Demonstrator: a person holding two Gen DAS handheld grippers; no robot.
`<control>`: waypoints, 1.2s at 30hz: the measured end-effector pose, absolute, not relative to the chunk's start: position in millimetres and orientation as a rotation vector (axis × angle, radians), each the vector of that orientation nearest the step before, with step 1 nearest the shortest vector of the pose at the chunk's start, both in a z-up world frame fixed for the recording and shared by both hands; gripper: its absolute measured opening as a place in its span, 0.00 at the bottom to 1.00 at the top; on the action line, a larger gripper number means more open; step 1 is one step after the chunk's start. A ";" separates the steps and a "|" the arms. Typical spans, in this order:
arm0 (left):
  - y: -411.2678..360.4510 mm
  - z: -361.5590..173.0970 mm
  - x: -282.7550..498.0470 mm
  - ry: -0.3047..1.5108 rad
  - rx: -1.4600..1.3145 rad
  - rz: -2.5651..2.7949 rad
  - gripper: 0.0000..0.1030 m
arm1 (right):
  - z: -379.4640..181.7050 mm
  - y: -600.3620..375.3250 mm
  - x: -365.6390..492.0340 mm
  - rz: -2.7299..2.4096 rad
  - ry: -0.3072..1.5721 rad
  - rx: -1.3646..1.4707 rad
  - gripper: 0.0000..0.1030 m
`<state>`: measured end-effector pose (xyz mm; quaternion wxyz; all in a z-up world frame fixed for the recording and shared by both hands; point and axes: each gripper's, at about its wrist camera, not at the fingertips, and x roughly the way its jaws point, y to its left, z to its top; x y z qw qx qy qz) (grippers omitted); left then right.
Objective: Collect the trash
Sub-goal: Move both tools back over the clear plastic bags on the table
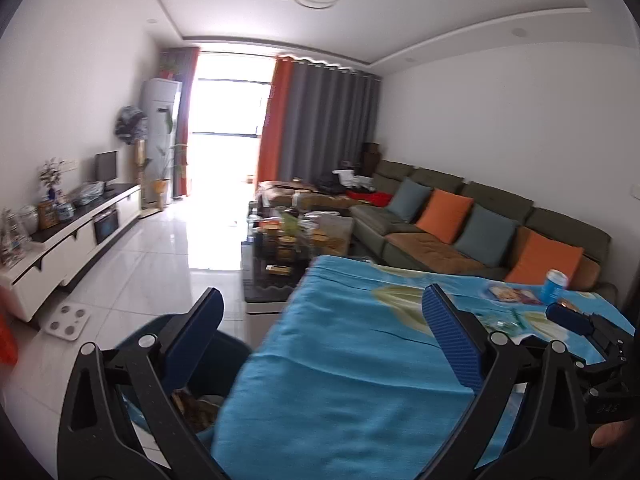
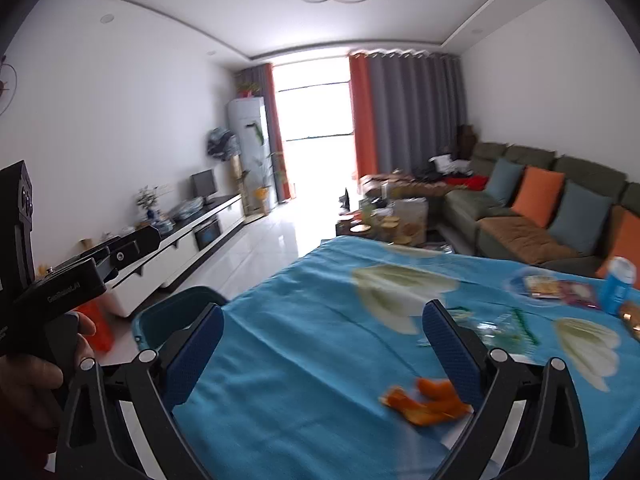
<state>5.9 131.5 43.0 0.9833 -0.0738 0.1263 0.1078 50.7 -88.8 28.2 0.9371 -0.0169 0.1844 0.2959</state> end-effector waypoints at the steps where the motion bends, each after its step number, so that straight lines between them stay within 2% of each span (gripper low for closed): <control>1: 124.6 43.1 6.7 0.253 -0.144 0.203 0.95 | 27.6 -94.4 47.0 0.591 0.365 -0.037 0.93; 13: 55.1 25.4 26.8 0.300 -0.078 -0.020 0.95 | 18.8 -148.3 25.6 0.407 0.338 -0.014 0.93; 19: 30.8 12.7 41.0 0.344 -0.054 -0.109 0.95 | 7.0 -178.0 33.2 0.326 0.408 0.027 0.93; 28: 19.8 4.4 88.1 0.386 -0.047 -0.165 0.95 | -4.9 -198.8 89.4 0.264 0.547 0.042 0.92; 33: 10.6 -6.0 128.2 0.478 -0.042 -0.206 0.95 | -13.0 -199.5 128.7 0.271 0.615 0.011 0.82; 36: 2.9 -13.6 159.5 0.548 -0.062 -0.272 0.95 | -16.5 -198.9 157.4 0.297 0.663 0.008 0.79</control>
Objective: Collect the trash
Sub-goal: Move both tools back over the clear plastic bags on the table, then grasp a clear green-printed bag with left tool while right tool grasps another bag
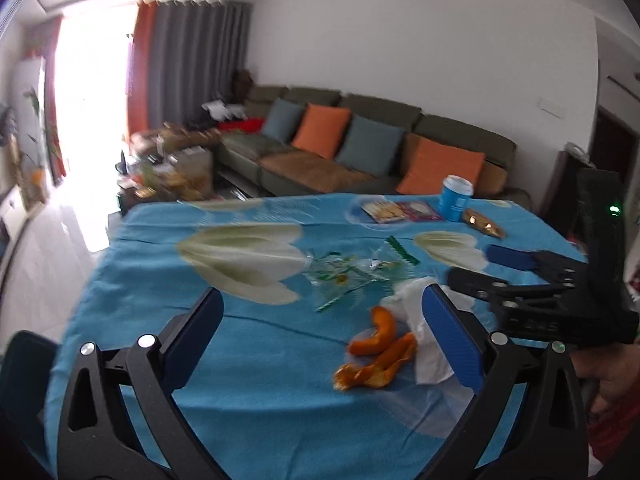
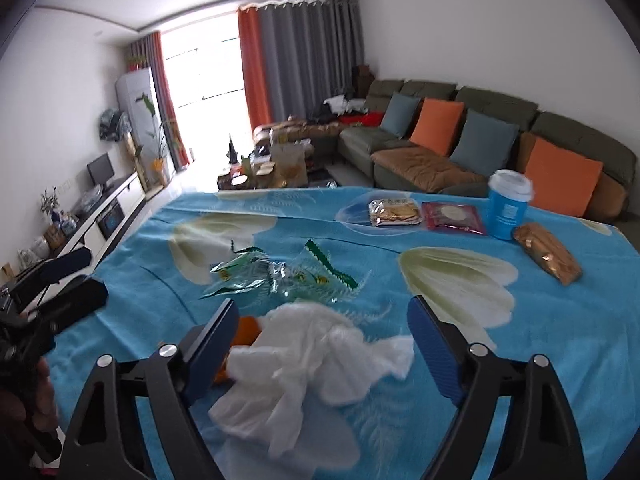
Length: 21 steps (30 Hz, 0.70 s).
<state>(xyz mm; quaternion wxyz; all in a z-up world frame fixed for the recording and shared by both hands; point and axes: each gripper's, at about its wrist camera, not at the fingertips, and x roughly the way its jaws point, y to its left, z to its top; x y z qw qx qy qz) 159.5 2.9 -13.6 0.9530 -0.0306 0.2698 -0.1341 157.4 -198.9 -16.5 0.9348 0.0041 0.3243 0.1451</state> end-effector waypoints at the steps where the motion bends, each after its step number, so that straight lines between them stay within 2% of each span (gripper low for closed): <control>1: 1.3 -15.1 166.7 0.564 -0.070 -0.286 0.95 | -17.6 -198.7 164.7 0.304 0.674 0.009 0.79; 7: -7.2 -33.2 217.2 0.663 -0.095 -0.340 0.95 | -29.5 -194.5 206.8 0.355 0.770 0.013 0.68; 9: -8.4 -39.3 232.2 0.704 -0.116 -0.350 0.94 | -31.7 -192.6 215.6 0.372 0.789 0.011 0.62; 12: -6.6 -46.1 253.9 0.739 -0.150 -0.347 0.91 | -36.1 -191.3 228.8 0.398 0.822 0.022 0.54; 14: -8.6 -50.8 265.0 0.764 -0.153 -0.358 0.85 | -39.5 -189.6 236.7 0.421 0.844 0.026 0.52; 17: -14.6 -62.3 281.4 0.816 -0.165 -0.375 0.81 | -44.7 -187.7 244.1 0.440 0.871 0.030 0.46; 21: -20.9 -77.1 293.4 0.869 -0.183 -0.396 0.76 | -49.6 -186.4 245.5 0.453 0.892 0.029 0.29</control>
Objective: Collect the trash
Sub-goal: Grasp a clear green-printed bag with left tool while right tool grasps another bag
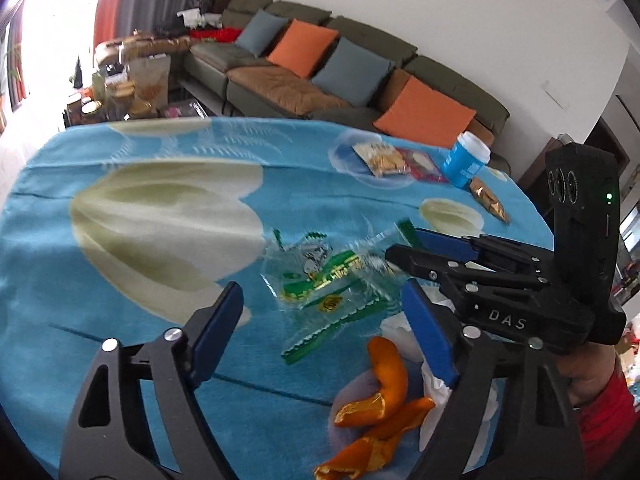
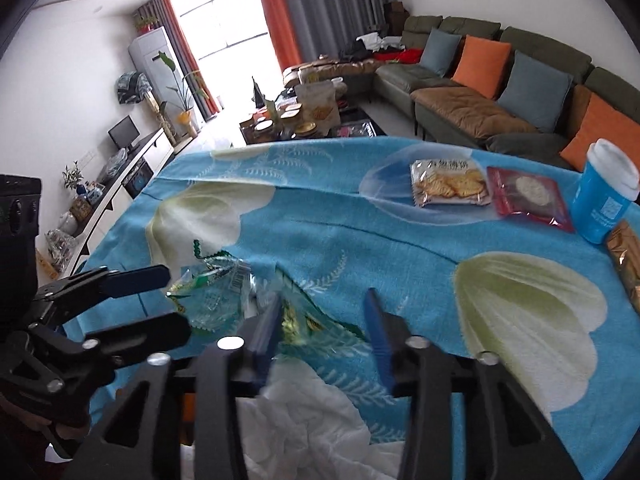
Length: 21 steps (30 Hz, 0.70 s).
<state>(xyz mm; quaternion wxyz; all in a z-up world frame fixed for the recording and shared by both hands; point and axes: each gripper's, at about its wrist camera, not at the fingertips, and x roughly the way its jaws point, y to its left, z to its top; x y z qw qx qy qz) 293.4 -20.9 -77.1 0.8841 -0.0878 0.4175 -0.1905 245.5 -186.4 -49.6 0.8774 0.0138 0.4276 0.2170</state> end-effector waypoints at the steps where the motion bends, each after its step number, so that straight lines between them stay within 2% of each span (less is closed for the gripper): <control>1: -22.3 -79.3 294.6 0.875 -0.184 -0.396 0.72 | -50.1 -187.2 245.3 0.460 0.895 0.030 0.27; 3: -24.7 -84.8 298.6 0.888 -0.185 -0.401 0.66 | -49.9 -186.7 243.9 0.469 0.895 0.027 0.17; 5: -26.9 -90.0 297.1 0.894 -0.188 -0.397 0.59 | -50.1 -187.7 242.7 0.480 0.894 0.030 0.14; 13: -25.5 -94.9 297.0 0.882 -0.187 -0.382 0.42 | -44.1 -187.9 238.2 0.487 0.867 0.050 0.06; 21: -9.8 -81.3 280.6 0.827 -0.227 -0.359 0.40 | -28.5 -194.0 228.3 0.481 0.815 0.086 0.06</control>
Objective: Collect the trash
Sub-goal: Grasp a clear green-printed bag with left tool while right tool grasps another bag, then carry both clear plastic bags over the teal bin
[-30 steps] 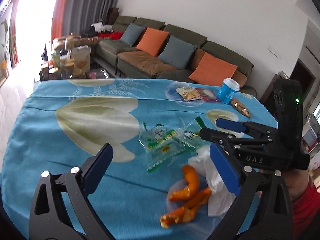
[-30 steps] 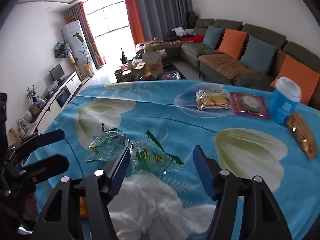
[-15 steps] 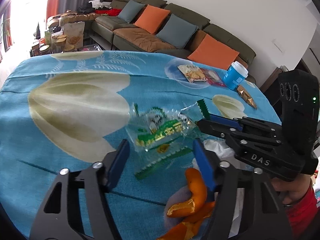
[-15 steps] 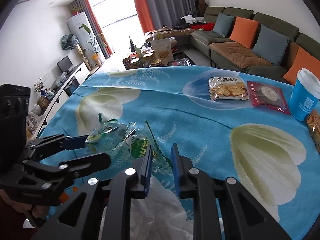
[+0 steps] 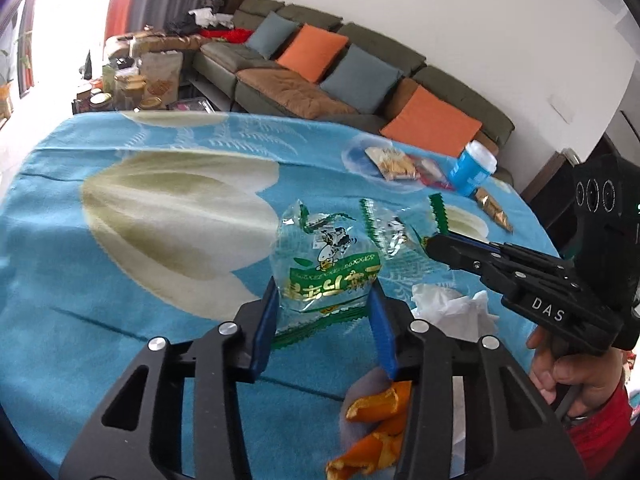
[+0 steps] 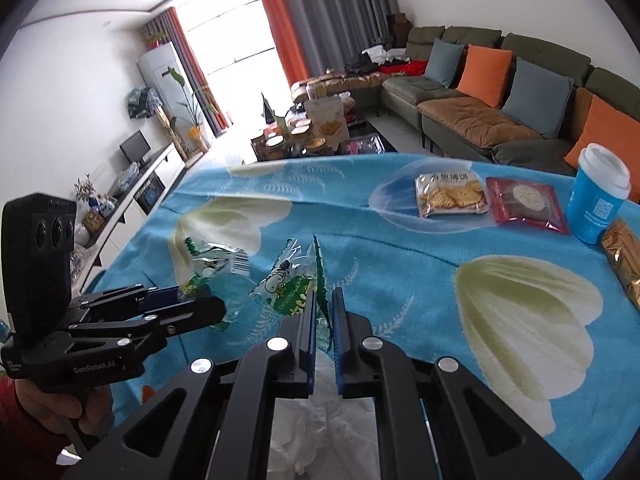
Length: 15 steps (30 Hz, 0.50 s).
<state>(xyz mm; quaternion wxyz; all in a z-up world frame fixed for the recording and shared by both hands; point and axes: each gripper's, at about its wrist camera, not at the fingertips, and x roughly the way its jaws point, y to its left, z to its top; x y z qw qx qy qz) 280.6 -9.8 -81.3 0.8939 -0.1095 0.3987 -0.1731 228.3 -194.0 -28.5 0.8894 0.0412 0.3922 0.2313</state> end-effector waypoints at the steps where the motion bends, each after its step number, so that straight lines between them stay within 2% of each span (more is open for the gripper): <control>1: -6.1 -76.3 276.5 0.811 -0.228 -0.356 0.40 | -25.7 -193.9 226.3 0.481 0.806 0.088 0.06; 15: 66.8 -12.8 169.1 0.599 -0.209 -0.204 0.40 | 15.1 -151.0 170.6 0.597 0.698 0.086 0.06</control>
